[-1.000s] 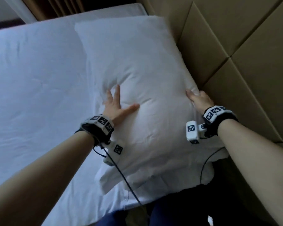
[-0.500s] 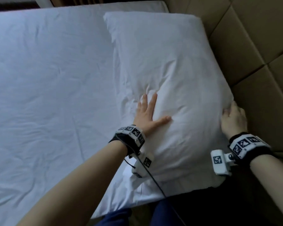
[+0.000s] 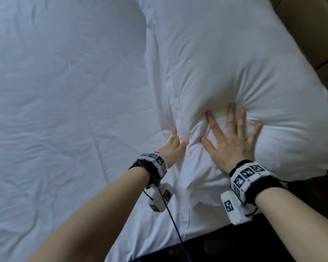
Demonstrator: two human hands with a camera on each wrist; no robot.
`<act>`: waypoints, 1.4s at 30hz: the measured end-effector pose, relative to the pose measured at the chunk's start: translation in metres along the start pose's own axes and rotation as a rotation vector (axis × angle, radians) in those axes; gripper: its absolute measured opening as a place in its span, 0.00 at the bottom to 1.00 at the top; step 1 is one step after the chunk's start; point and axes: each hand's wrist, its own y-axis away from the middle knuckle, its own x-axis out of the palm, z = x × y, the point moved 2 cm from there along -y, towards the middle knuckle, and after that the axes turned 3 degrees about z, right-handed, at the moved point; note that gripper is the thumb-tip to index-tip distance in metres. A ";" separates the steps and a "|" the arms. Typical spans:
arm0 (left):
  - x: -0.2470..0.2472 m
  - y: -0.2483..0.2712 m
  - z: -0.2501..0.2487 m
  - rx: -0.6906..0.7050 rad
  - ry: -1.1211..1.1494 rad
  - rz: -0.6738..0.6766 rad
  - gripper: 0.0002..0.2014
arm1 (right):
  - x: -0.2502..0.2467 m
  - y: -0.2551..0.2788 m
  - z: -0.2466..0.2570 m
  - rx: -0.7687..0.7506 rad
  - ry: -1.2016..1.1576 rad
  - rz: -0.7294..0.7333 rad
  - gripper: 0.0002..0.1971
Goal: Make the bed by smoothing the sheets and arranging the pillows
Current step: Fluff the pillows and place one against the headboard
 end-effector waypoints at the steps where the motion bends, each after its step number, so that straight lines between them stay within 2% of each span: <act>1: -0.001 0.003 0.005 0.044 -0.005 -0.002 0.31 | -0.003 0.004 0.000 0.005 0.002 -0.003 0.35; 4: -0.007 0.019 0.033 0.136 -0.143 -0.027 0.35 | -0.010 0.024 0.000 0.020 -0.075 0.020 0.33; 6: -0.016 0.028 0.059 0.145 -0.293 -0.076 0.40 | -0.016 0.046 0.012 0.004 -0.188 -0.082 0.34; 7: -0.022 0.032 0.070 0.130 -0.346 -0.094 0.43 | -0.017 0.062 0.024 -0.043 -0.226 -0.171 0.35; 10: -0.042 0.039 0.104 0.055 -0.458 -0.187 0.47 | 0.004 0.109 0.083 -0.320 -0.235 -0.378 0.37; 12: -0.054 0.042 0.118 0.001 -0.475 -0.260 0.44 | 0.027 0.133 0.124 -0.423 -0.228 -0.345 0.36; 14: -0.062 0.046 0.121 -0.025 -0.489 -0.353 0.39 | 0.049 0.144 0.153 -0.387 -0.267 -0.261 0.36; 16: -0.071 0.045 0.115 -0.050 -0.546 -0.431 0.40 | 0.062 0.145 0.171 -0.341 -0.278 -0.185 0.37; 19: -0.088 0.032 0.092 -0.008 -0.708 -0.514 0.48 | 0.061 0.123 0.182 -0.251 -0.236 -0.195 0.40; 21: -0.099 0.008 0.068 0.117 -0.800 -0.584 0.50 | 0.055 0.095 0.182 -0.158 -0.175 -0.230 0.42; 23: -0.111 -0.025 0.046 0.252 -0.891 -0.638 0.53 | 0.059 0.064 0.177 -0.033 -0.117 -0.205 0.45; 25: -0.120 -0.063 0.039 0.336 -0.994 -0.580 0.54 | 0.076 0.041 0.169 0.110 -0.057 -0.106 0.48; 27: -0.128 -0.093 0.049 0.315 -1.043 -0.471 0.54 | 0.098 0.032 0.161 0.199 0.009 -0.007 0.52; 30: -0.153 -0.116 0.078 0.098 -1.030 -0.388 0.53 | 0.111 0.037 0.167 0.256 0.025 0.031 0.54; 32: -0.180 -0.117 0.092 -0.018 -0.967 -0.416 0.53 | 0.106 0.039 0.188 0.248 -0.040 0.045 0.53; 33: -0.193 -0.117 0.092 -0.015 -0.941 -0.461 0.53 | 0.101 0.034 0.200 0.207 -0.061 0.032 0.52; 35: -0.214 -0.118 0.078 0.135 -0.951 -0.586 0.53 | 0.090 0.007 0.217 0.106 -0.056 -0.017 0.51; 37: -0.223 -0.126 0.056 0.369 -1.051 -0.651 0.53 | 0.080 -0.033 0.220 0.109 -0.001 -0.043 0.49; 39: -0.224 -0.143 0.043 0.531 -1.175 -0.581 0.52 | 0.080 -0.066 0.216 0.156 0.029 0.001 0.48; 41: -0.224 -0.159 0.044 0.503 -1.243 -0.492 0.52 | 0.095 -0.075 0.220 0.103 0.075 0.128 0.44; 42: -0.225 -0.165 0.050 0.460 -1.256 -0.499 0.52 | 0.106 -0.073 0.224 0.043 0.090 0.198 0.43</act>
